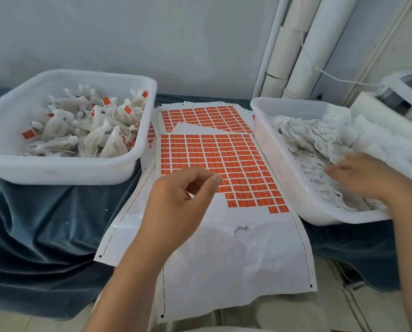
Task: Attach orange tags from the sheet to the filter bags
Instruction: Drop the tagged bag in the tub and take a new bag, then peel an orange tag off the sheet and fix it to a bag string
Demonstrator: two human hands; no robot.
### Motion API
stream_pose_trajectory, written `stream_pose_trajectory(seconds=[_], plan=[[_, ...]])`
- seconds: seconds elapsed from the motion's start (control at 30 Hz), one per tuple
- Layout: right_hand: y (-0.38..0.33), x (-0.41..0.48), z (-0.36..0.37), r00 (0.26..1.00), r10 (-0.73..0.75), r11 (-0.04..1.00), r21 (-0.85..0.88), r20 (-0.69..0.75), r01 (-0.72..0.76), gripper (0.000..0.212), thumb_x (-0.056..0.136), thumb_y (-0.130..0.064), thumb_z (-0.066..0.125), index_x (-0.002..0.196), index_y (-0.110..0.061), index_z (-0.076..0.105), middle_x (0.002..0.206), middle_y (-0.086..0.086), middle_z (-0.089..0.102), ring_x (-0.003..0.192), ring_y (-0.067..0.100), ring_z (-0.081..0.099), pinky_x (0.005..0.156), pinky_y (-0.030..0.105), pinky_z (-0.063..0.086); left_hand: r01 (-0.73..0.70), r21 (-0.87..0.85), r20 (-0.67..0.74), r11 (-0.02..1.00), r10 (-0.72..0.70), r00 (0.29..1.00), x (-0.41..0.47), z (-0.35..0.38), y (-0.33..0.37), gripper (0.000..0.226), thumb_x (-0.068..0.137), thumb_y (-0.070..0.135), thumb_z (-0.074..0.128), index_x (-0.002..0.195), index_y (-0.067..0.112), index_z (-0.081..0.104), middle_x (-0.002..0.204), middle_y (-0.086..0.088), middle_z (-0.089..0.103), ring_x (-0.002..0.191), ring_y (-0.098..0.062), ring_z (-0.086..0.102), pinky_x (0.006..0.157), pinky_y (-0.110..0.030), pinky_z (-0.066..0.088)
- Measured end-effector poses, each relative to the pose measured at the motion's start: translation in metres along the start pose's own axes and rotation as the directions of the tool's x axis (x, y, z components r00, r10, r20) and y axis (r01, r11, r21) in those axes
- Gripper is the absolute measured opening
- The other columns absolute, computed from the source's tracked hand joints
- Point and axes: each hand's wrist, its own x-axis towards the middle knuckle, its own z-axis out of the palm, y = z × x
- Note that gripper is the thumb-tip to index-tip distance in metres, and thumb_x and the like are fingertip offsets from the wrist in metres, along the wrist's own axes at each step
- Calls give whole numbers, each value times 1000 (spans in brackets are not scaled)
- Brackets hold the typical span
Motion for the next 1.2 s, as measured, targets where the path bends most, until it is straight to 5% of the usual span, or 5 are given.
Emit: stream_pose_trajectory(seconds=[0.17, 0.43, 0.53, 0.9, 1.2], plan=[[-6, -3, 4, 997, -28, 1000, 14, 67, 27, 45, 108, -49, 43, 121, -18, 72, 132, 3, 66, 122, 29, 58, 107, 44, 43, 56, 31, 37, 998, -57, 998, 0, 3, -3, 18, 92, 56, 60, 83, 45, 70, 83, 35, 69, 85, 6, 68, 64, 1, 44], [1, -13, -4, 927, -36, 983, 155, -374, 101, 37, 104, -37, 58, 130, -14, 71, 142, 8, 64, 129, 32, 58, 108, 48, 42, 76, 27, 62, 997, -77, 995, -2, 7, -2, 25, 87, 62, 56, 83, 42, 70, 86, 34, 70, 86, 5, 68, 59, -4, 47], [6, -17, -8, 838, -7, 950, 257, -546, 175, 20, 99, -28, 66, 115, -25, 77, 118, 1, 73, 98, 22, 65, 88, 38, 51, 87, 27, 86, 996, -89, 992, -3, 11, -3, 21, 91, 57, 58, 84, 42, 71, 85, 33, 70, 86, 4, 69, 60, -4, 48], [6, -33, -13, 927, -53, 949, 270, -372, 163, 9, 85, -44, 81, 84, -47, 73, 86, -16, 70, 78, 13, 67, 75, 39, 52, 89, -1, 127, 996, -88, 988, -7, 19, -4, 20, 91, 56, 60, 84, 41, 72, 85, 31, 71, 85, 2, 69, 67, -3, 49], [37, -29, -7, 700, -168, 953, 68, -694, 296, 37, 99, -62, 53, 113, -34, 72, 132, -13, 57, 116, 18, 59, 98, 49, 52, 95, -1, 154, 995, -94, 984, -8, 22, -3, 24, 85, 62, 55, 84, 44, 70, 87, 34, 70, 86, 3, 70, 64, -7, 52]])
